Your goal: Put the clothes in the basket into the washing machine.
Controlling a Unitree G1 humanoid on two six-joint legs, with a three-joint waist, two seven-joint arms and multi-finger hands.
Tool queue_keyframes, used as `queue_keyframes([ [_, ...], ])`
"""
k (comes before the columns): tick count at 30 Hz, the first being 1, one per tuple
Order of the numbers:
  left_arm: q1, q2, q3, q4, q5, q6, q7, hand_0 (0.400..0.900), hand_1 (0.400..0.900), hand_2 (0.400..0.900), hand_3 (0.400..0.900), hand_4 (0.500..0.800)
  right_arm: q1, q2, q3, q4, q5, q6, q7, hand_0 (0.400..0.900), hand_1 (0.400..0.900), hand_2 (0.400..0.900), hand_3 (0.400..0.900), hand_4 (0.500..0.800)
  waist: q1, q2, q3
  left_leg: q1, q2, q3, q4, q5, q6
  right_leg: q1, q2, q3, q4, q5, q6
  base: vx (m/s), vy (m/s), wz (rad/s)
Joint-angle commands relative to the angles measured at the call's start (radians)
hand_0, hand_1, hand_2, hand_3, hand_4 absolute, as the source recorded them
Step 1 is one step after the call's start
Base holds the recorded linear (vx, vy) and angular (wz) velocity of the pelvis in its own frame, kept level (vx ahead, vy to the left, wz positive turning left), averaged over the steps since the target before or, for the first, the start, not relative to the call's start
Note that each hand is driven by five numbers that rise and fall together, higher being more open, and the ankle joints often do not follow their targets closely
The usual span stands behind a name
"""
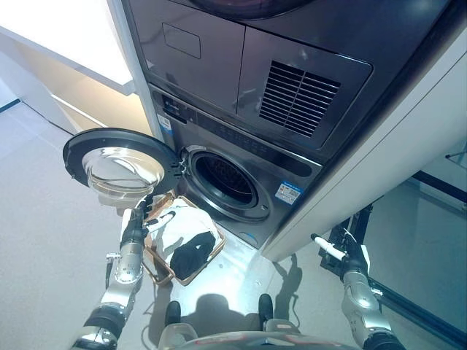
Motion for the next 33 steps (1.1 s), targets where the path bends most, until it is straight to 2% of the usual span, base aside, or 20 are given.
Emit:
queue_keyframes([
  [1, -0.164, 0.051, -0.022, 0.081, 0.071, -0.059, 0.03, 0.9, 0.9, 0.9, 0.9, 0.8, -0.119, -0.061, -0.02, -0.077, -0.005, -0.12, -0.009, 0.9, 0.9, 0.9, 0.9, 0.8, 0.013, 0.005, -0.004, -0.021, -0.014, 0.0, 0.038, -0.073, 0.063, -0.046, 0.009, -0.017, 0.099, -0.06, 0.011, -0.1, 0.009, -0.05],
  [5, -0.213, 0.051, -0.054, 0.143, 0.097, -0.053, 0.051, 0.9, 0.9, 0.9, 0.9, 0.8, -0.141, -0.066, -0.007, -0.119, -0.003, -0.13, -0.017, 0.9, 0.9, 0.9, 0.9, 0.8, 0.002, 0.003, 0.035, -0.075, -0.019, 0.003, 0.051, -0.064, 0.066, -0.102, 0.009, -0.001, 0.101, -0.043, 0.012, -0.11, 0.016, -0.06],
  [10, -0.274, 0.066, -0.094, 0.119, 0.119, -0.057, 0.076, 0.9, 0.9, 0.9, 0.9, 0.8, -0.162, -0.088, -0.006, -0.209, -0.003, -0.149, -0.037, 0.9, 0.9, 0.9, 0.9, 0.8, -0.01, 0.002, 0.106, -0.178, -0.028, 0.0, 0.075, -0.047, 0.072, -0.203, 0.004, 0.011, 0.124, -0.024, 0.013, -0.14, 0.033, -0.03],
  [17, -0.421, 0.065, -0.151, 0.127, 0.193, -0.031, 0.175, 0.9, 0.9, 0.9, 0.9, 0.8, -0.225, -0.125, 0.0, -0.37, -0.021, -0.199, -0.1, 0.9, 0.9, 0.9, 0.9, 0.8, -0.027, 0.003, 0.24, -0.372, -0.045, -0.002, 0.164, -0.039, 0.085, -0.396, -0.01, 0.035, 0.187, 0.002, 0.005, -0.15, 0.027, -0.02],
  [24, -0.501, 0.076, -0.177, 0.122, 0.224, -0.01, 0.234, 0.9, 0.9, 0.9, 0.9, 0.8, -0.266, -0.144, -0.012, -0.487, -0.044, -0.23, -0.159, 0.9, 0.9, 0.9, 0.9, 0.8, -0.038, 0.019, 0.283, -0.486, -0.045, -0.012, 0.153, -0.004, 0.081, -0.522, -0.019, 0.025, 0.207, 0.014, 0.006, -0.08, -0.004, 0.05],
  [28, -0.575, 0.085, -0.2, 0.173, 0.243, 0.007, 0.274, 0.9, 0.9, 0.9, 0.9, 0.8, -0.3, -0.16, -0.019, -0.552, -0.058, -0.257, -0.2, 0.9, 0.9, 0.9, 0.9, 0.8, -0.052, 0.028, 0.315, -0.553, -0.045, -0.02, 0.157, 0.007, 0.076, -0.598, -0.023, 0.025, 0.225, 0.016, 0.007, -0.07, -0.006, 0.02],
  [33, -0.641, 0.115, -0.237, 0.182, 0.309, 0.03, 0.317, 0.9, 0.9, 0.9, 0.9, 0.8, -0.308, -0.183, -0.051, -0.658, -0.101, -0.289, -0.251, 0.9, 0.9, 0.9, 0.9, 0.8, -0.065, 0.033, 0.345, -0.635, -0.041, -0.029, 0.161, 0.02, 0.069, -0.683, -0.027, 0.023, 0.236, 0.029, 0.012, -0.05, -0.02, 0.03],
])
